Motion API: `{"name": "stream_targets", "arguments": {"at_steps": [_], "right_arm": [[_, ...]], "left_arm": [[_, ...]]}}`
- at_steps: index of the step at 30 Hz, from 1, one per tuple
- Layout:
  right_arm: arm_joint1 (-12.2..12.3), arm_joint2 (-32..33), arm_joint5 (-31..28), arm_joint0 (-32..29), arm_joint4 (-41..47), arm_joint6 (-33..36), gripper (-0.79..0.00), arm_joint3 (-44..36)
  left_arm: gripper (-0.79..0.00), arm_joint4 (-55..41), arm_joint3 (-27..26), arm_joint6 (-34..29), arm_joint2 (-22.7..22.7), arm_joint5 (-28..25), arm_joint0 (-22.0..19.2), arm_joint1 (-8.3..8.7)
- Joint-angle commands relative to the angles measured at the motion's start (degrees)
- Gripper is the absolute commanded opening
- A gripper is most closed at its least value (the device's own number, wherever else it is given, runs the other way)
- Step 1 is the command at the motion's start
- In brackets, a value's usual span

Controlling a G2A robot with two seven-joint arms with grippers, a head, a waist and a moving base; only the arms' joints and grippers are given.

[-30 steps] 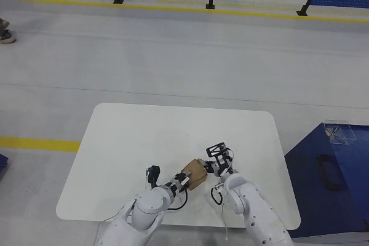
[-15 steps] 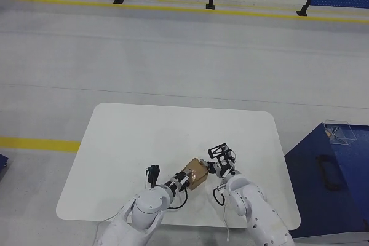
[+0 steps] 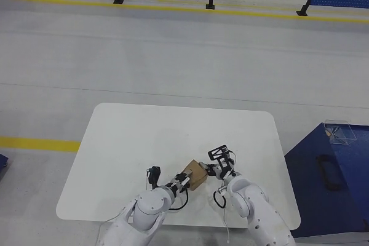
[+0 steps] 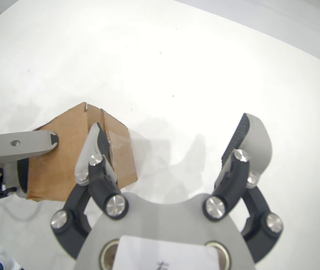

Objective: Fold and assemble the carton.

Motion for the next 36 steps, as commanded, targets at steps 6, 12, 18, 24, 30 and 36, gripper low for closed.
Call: {"name": "stream_targets", "arguments": {"at_steps": [6, 12, 18, 24, 30, 36], "right_arm": [[-0.1, -0.1, -0.5, 0.9, 0.6, 0.3, 0.000, 1.6], [0.0, 0.8, -0.1, 0.9, 1.5, -0.4, 0.000, 1.5], [0.1, 2.3, -0.6, 0.3, 4.1, -1.2, 0.000, 0.2], [0.4, 1.5, -4.9, -0.1, 3.1, 0.7, 0.000, -0.6], [0.0, 0.1, -2.2, 1.9, 2.4, 1.8, 0.000, 2.3], [0.1, 0.4, -2.9, 1.9, 3.3, 1.7, 0.000, 2.1]], "left_arm": [[-0.437, 0.6, 1.1, 0.6, 0.8, 1.2, -0.7, -0.48], [-0.446, 0.6, 1.6, 0.9, 0.9, 1.5, -1.1, -0.79], [-0.443, 1.1, 1.9, 0.8, 0.8, 1.7, -1.1, -0.94], [-0.443, 1.4, 1.2, 0.5, 0.3, 1.6, -0.8, -0.98], [-0.305, 2.2, -0.3, 1.2, -0.3, -0.2, 0.2, -0.95], [0.000, 7.1, -5.9, 4.4, -2.2, -7.8, 4.1, -0.21]]}}
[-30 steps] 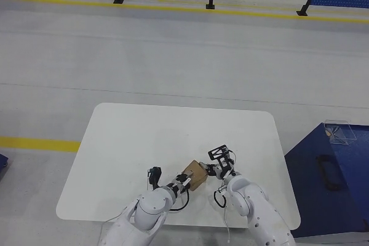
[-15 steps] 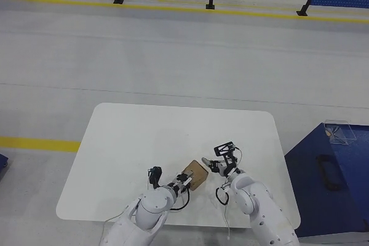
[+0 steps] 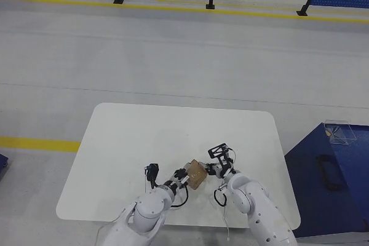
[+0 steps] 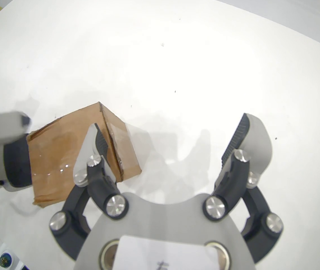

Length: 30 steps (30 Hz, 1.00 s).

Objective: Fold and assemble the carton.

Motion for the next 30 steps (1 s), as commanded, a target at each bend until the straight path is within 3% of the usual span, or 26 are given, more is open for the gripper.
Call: {"name": "stream_targets", "arguments": {"at_steps": [1, 4, 6, 10, 18, 20, 23, 26, 28, 30], "right_arm": [[0.1, 0.5, -0.5, -0.2, 0.6, -0.3, 0.000, -0.5], [0.2, 1.8, -0.4, -0.8, 2.1, -1.2, 0.000, -1.3], [0.3, 2.4, -0.2, -1.0, 2.7, -1.3, 0.000, -1.6], [0.3, 2.9, 0.8, -1.2, 4.1, -0.7, 0.000, -1.8], [0.3, 3.0, 1.3, -1.1, 4.4, -0.6, 0.000, -2.1], [0.3, 3.2, 2.2, -1.3, 4.1, -0.8, 0.000, -1.7], [0.2, 3.0, 3.5, -1.0, 3.2, -1.1, 0.000, -1.1], [0.2, 2.8, 3.6, -0.6, 3.0, -1.2, 0.000, -0.3], [0.2, 2.7, 3.7, -0.4, 2.9, -1.3, 0.000, 0.0], [0.2, 2.5, 3.8, -0.4, 2.8, -1.4, 0.000, 0.0]], "left_arm": [[0.000, 4.0, -2.2, 1.0, -0.3, -4.2, 1.5, 0.42], [0.000, 13.9, -4.0, 6.5, -0.2, -14.9, 4.3, 1.09], [0.000, 14.1, -4.2, 9.5, -0.2, -18.9, 5.8, 0.98], [0.000, 5.3, -4.2, 11.4, -0.9, -19.8, 6.1, 0.17], [0.000, 5.3, -4.8, 11.4, -1.1, -20.9, 6.3, 0.17], [0.000, 20.3, -4.3, 15.2, -0.5, -23.6, 6.0, 0.78], [0.000, 41.6, -2.6, 15.7, 1.9, -28.0, 6.1, 1.83], [0.000, 65.2, 1.8, 18.3, 2.8, -31.5, 5.2, 3.23], [0.000, 74.9, 5.1, 21.5, 3.6, -30.5, 4.6, 3.57], [0.000, 78.0, 7.8, 21.8, 4.3, -29.5, 3.8, 3.45]]}}
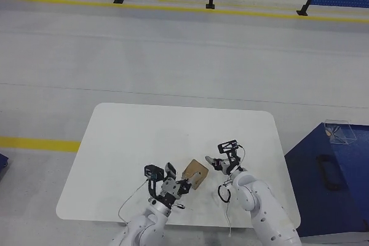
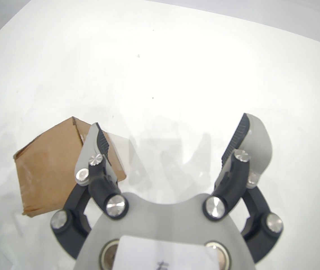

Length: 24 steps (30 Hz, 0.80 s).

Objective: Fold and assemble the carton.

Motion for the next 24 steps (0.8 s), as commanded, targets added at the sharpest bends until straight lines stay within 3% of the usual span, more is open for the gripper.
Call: {"name": "stream_targets", "arguments": {"at_steps": [1, 13, 16, 17, 18, 23, 24], "right_arm": [[0.0, -0.2, 0.1, -0.1, -0.1, -0.1, 0.000, 0.0], [-0.1, -0.3, 1.1, -0.5, 0.0, -0.9, 0.000, 0.2], [-0.1, -0.2, 1.5, -0.8, 0.1, -1.1, 0.000, 0.2], [-0.1, -0.2, 1.6, -0.8, 0.2, -1.0, 0.000, 0.3], [-0.1, -0.3, 1.6, -0.9, 0.2, -0.9, 0.000, 0.3], [-0.1, -0.3, 1.6, -0.9, 0.2, -0.9, 0.000, 0.3], [-0.1, -0.3, 1.6, -0.9, 0.2, -0.9, 0.000, 0.3]], "left_arm": [[0.000, 13.8, 2.7, -0.1, 0.9, 0.9, -1.1, -0.20], [-0.003, 26.2, 17.1, 1.6, 5.6, 10.3, -8.4, -2.31], [-0.160, 24.8, 18.8, 2.8, 6.3, 10.0, -9.1, -3.02], [-0.259, 25.4, 19.4, 2.8, 6.6, 10.5, -9.4, -3.17], [-0.283, 26.4, 20.0, 2.7, 6.8, 11.6, -9.7, -3.30], [-0.570, 26.1, 21.5, 3.5, 7.4, 11.6, -10.3, -4.01], [-0.668, 26.1, 21.7, 3.6, 7.5, 11.6, -10.3, -4.11]]}}
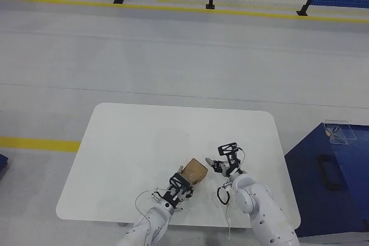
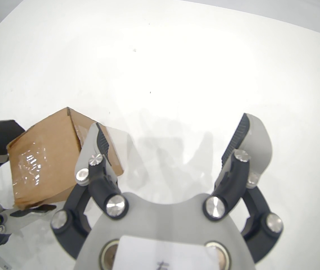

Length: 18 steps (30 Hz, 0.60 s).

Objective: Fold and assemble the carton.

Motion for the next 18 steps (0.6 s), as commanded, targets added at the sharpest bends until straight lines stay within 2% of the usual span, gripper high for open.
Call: {"name": "stream_targets", "arguments": {"at_steps": [1, 2, 10, 13, 14, 15, 16, 17, 18], "right_arm": [[0.0, 0.0, 0.0, 0.0, 0.0, 0.0, 0.000, 0.0], [0.0, 0.0, 0.0, 0.0, 0.0, 0.0, 0.000, 0.0], [0.0, 0.0, 0.0, 0.0, 0.0, 0.0, 0.000, 0.0], [0.0, 0.0, 0.0, 0.0, 0.0, 0.0, 0.000, 0.0], [0.0, 0.0, 0.0, 0.0, 0.0, 0.0, 0.000, 0.0], [0.0, 0.0, 0.0, 0.0, 0.0, 0.0, 0.000, 0.0], [0.0, 0.0, 0.0, 0.0, 0.0, 0.0, 0.000, 0.0], [0.0, 0.1, 0.2, -0.1, -0.1, -0.1, 0.000, 0.1], [0.0, 0.4, 1.6, -0.2, -0.8, -0.6, 0.000, 0.2]], "left_arm": [[-0.739, 0.1, 0.4, 0.3, 0.1, -0.1, -0.1, -0.17], [-0.785, 0.0, 0.3, 0.7, 0.1, -0.3, -0.1, -0.24], [-0.785, -2.6, -3.9, 3.8, -1.6, -2.2, 2.0, -0.18], [-0.785, -2.6, -5.5, 3.7, -2.7, -0.8, 2.9, -0.01], [-0.665, -3.1, -5.7, 3.7, -3.0, -1.0, 3.2, 0.00], [-0.613, -3.7, -6.0, 3.4, -3.4, -0.6, 3.4, -0.02], [-0.526, -3.7, -6.3, 3.4, -3.6, 0.0, 3.5, -0.05], [-0.179, -3.7, -6.4, 3.3, -3.7, 0.7, 3.6, -0.11], [0.000, -3.9, -6.6, 3.3, -3.8, 1.2, 3.8, -0.20]]}}
